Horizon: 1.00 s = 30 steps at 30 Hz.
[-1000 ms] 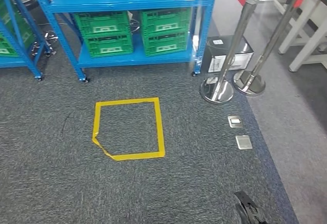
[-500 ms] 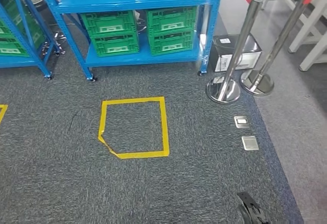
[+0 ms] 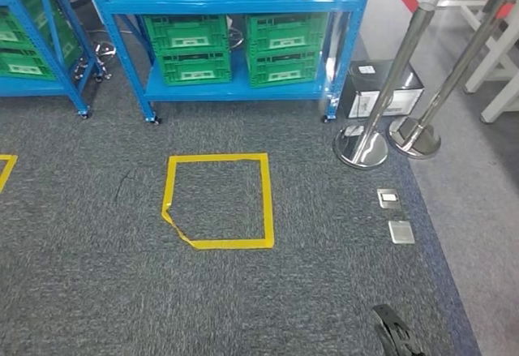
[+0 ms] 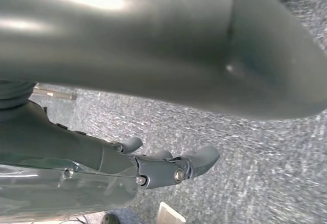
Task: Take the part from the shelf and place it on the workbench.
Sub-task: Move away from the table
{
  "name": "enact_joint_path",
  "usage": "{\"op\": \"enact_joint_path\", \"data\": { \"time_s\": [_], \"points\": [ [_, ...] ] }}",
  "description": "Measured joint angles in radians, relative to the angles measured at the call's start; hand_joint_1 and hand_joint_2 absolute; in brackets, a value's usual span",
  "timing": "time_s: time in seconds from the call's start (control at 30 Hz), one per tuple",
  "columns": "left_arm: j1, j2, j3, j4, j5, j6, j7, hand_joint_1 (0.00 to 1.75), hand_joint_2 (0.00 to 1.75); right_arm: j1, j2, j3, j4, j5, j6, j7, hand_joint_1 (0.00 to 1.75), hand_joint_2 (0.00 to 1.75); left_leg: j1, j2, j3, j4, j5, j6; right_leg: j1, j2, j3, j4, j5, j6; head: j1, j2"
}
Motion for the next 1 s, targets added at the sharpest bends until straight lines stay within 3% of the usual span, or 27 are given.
{"op": "enact_joint_path", "data": {
  "time_s": [0.07,0.1,0.13,0.17,0.23,0.3,0.43,0.5,0.57,0.6,0.63,0.67,0.73,0.8,0.93,1.0],
  "points": [
    [0.0,0.0,0.0,0.0,0.0,0.0,0.0,0.0,0.0,0.001,0.0,0.001,0.0,-0.003,0.0,0.0,0.0,0.0,-0.003,-0.003,0.0,0.0,-0.001,0.005,0.001,0.007,-0.072,0.148,-0.061,0.002,0.01,0.0],
    [0.0,0.001,0.0,0.0,0.0,0.0,0.0,0.0,0.0,0.002,0.0,0.001,0.0,-0.005,0.001,0.0,0.0,0.0,-0.004,-0.007,0.001,0.0,-0.001,0.006,0.0,0.008,-0.094,0.19,-0.068,0.002,0.013,0.0],
    [0.0,0.001,0.0,0.0,0.0,0.0,0.0,0.0,0.0,0.003,-0.001,0.002,0.0,-0.008,0.001,0.001,0.0,0.0,-0.005,-0.011,0.003,0.001,-0.002,0.006,0.0,0.009,-0.096,0.19,-0.054,0.001,0.015,0.0],
    [0.0,0.0,0.0,0.0,0.0,0.0,0.0,0.0,0.0,0.004,-0.001,0.002,0.0,-0.01,0.001,0.001,0.0,0.0,-0.005,-0.017,0.006,0.001,-0.003,0.005,0.0,0.01,-0.078,0.146,-0.021,-0.001,0.017,0.0],
    [0.0,-0.001,0.0,0.0,0.0,0.0,0.0,0.0,0.0,0.005,-0.001,0.003,0.0,-0.012,0.001,0.0,0.0,0.0,-0.007,-0.026,0.011,0.004,-0.006,0.0,0.001,0.019,-0.01,-0.005,0.056,-0.008,0.021,0.0],
    [-0.001,-0.002,0.0,0.0,0.0,0.0,0.0,0.0,0.0,0.004,-0.002,0.004,0.0,-0.012,0.001,0.0,0.0,0.0,-0.009,-0.033,0.009,0.008,-0.009,-0.007,0.002,0.028,0.03,-0.099,0.087,-0.014,0.023,0.0],
    [0.001,0.0,0.0,0.0,0.0,0.0,0.0,0.0,0.0,0.001,-0.002,0.006,0.0,-0.01,0.001,0.0,0.0,0.0,-0.008,-0.033,-0.001,0.021,-0.017,-0.026,0.003,0.022,0.032,-0.118,0.095,-0.032,0.012,0.0],
    [0.0,0.0,0.0,0.0,0.0,0.0,0.0,0.0,0.0,0.001,-0.002,0.006,0.0,-0.01,0.001,0.0,0.0,0.0,-0.006,-0.021,-0.042,0.112,-0.073,-0.035,0.0,0.013,0.031,-0.123,0.099,-0.041,0.0,0.0],
    [0.0,0.0,0.0,0.0,0.0,0.0,0.0,0.0,0.0,0.001,-0.002,0.007,0.0,-0.01,0.001,0.0,0.0,0.0,-0.003,-0.014,-0.115,0.262,-0.142,-0.042,0.002,0.007,0.027,-0.123,0.1,-0.044,-0.011,0.0],
    [0.001,0.0,0.0,0.0,0.0,0.0,0.0,0.0,0.0,0.001,-0.002,0.007,0.0,-0.011,0.001,0.0,0.0,0.0,-0.001,-0.013,-0.14,0.315,-0.157,-0.044,0.003,0.004,0.026,-0.123,0.1,-0.044,-0.012,0.0],
    [0.002,-0.001,0.0,0.0,0.0,0.0,0.0,0.0,0.0,0.001,-0.002,0.007,0.0,-0.011,0.002,0.0,0.0,0.0,0.0,-0.012,-0.146,0.327,-0.152,-0.044,0.003,0.002,0.026,-0.123,0.1,-0.044,-0.013,0.0],
    [0.003,0.0,0.0,0.0,0.001,0.0,0.0,0.0,0.0,0.001,-0.002,0.007,0.0,-0.011,0.002,-0.002,0.0,0.0,0.0,-0.011,-0.132,0.295,-0.127,-0.043,0.003,0.001,0.027,-0.123,0.1,-0.043,-0.014,0.0],
    [0.003,0.0,0.0,0.0,0.003,-0.001,0.0,0.0,0.0,0.001,-0.002,0.007,0.0,-0.014,0.001,-0.008,0.0,0.0,0.0,-0.005,-0.057,0.144,-0.054,-0.038,0.003,-0.001,0.03,-0.122,0.098,-0.041,-0.016,0.0],
    [0.0,0.002,0.0,0.0,0.004,-0.001,0.001,0.0,0.0,0.0,-0.002,0.007,0.0,-0.019,0.0,-0.015,0.0,0.0,-0.003,0.001,-0.001,0.025,-0.017,-0.029,0.005,-0.002,0.032,-0.123,0.094,-0.032,-0.017,0.0],
    [0.0,0.002,0.0,0.0,0.004,-0.001,0.003,0.0,0.0,0.0,-0.002,0.007,0.0,-0.029,-0.001,-0.023,0.0,0.0,-0.005,-0.003,0.016,-0.01,-0.015,-0.002,0.004,-0.001,0.033,-0.1,0.092,-0.007,-0.012,0.0],
    [0.0,0.002,0.0,0.0,0.004,-0.001,0.003,0.0,0.0,0.0,-0.002,0.007,0.0,-0.029,-0.002,-0.024,0.0,0.0,-0.004,-0.004,0.025,-0.013,-0.014,0.007,0.001,0.003,-0.001,-0.026,0.047,0.0,-0.006,0.0]
  ]
}}
